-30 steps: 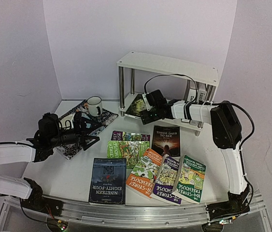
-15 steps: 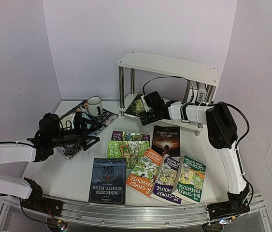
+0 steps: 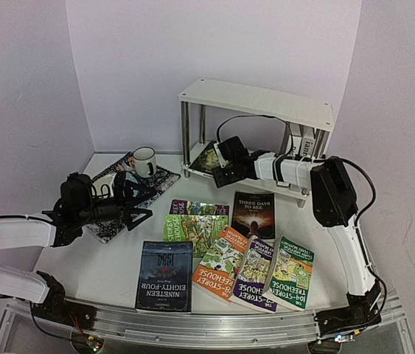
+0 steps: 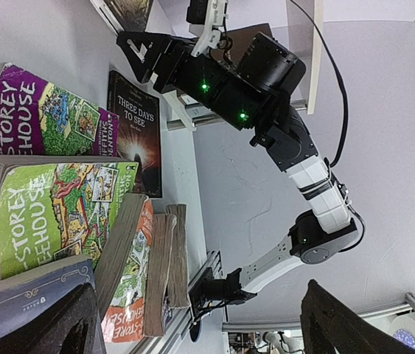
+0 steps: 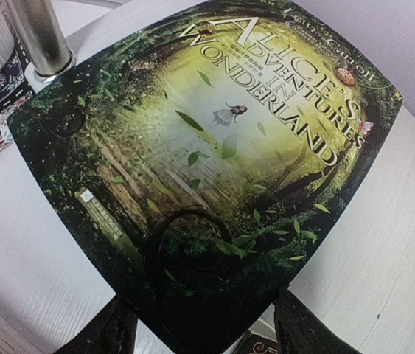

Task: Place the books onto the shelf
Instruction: Adjust the book on the shelf.

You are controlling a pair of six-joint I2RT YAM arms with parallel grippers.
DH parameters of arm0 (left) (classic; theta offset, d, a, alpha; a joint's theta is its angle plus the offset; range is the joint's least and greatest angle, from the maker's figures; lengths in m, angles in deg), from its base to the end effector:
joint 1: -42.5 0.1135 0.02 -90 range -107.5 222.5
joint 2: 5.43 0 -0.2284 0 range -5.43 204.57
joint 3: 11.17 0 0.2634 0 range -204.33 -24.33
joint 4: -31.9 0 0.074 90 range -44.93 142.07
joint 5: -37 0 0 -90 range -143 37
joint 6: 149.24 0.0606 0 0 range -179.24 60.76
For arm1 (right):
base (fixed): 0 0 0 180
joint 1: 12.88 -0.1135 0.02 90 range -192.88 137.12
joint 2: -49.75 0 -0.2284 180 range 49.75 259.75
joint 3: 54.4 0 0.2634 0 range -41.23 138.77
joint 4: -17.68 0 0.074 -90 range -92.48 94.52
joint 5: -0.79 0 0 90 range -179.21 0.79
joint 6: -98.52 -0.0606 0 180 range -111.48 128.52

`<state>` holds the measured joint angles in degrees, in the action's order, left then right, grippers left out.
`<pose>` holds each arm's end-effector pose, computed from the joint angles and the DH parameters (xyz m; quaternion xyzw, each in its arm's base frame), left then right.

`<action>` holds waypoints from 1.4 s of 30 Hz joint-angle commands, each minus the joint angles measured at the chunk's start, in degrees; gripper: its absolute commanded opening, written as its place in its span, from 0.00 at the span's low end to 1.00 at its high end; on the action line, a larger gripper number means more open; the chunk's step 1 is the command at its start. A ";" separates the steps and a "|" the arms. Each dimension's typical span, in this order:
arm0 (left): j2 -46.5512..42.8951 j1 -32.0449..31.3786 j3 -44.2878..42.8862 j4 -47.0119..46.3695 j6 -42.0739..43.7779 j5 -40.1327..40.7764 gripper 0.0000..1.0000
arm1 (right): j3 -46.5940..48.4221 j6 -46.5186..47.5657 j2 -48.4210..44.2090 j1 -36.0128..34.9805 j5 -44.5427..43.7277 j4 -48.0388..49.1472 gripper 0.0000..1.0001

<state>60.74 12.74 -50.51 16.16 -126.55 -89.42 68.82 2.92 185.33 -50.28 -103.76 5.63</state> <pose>0.2280 -0.1718 0.1799 -0.0480 0.7583 -0.6121 0.2189 0.4551 0.3288 0.1622 -0.1625 0.8207 0.0979 0.5389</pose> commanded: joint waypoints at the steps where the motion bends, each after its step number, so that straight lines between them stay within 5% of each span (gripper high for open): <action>1: 0.92 0.66 -2.30 -0.25 1.44 -1.24 0.97 | 3.59 -0.14 1.65 1.41 -1.07 -1.11 0.63; 21: 2.96 1.28 -3.62 -0.10 2.65 -2.34 0.97 | 9.04 3.35 4.83 2.49 3.41 -1.12 0.69; 28: 0.28 1.37 -2.22 0.71 5.45 -1.25 0.96 | 6.71 2.94 0.76 1.89 5.74 -2.76 0.82; 34: -3.59 1.37 -0.70 6.42 8.45 1.69 0.96 | -0.56 4.50 -7.06 -1.56 4.14 -2.62 0.89; 42: -6.52 1.32 -5.72 27.00 17.86 10.37 0.96 | -21.80 2.26 -20.06 -7.22 3.36 7.32 0.98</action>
<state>55.79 13.80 -51.77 30.15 -115.96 -85.08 56.48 7.05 173.51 -55.01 -100.06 6.97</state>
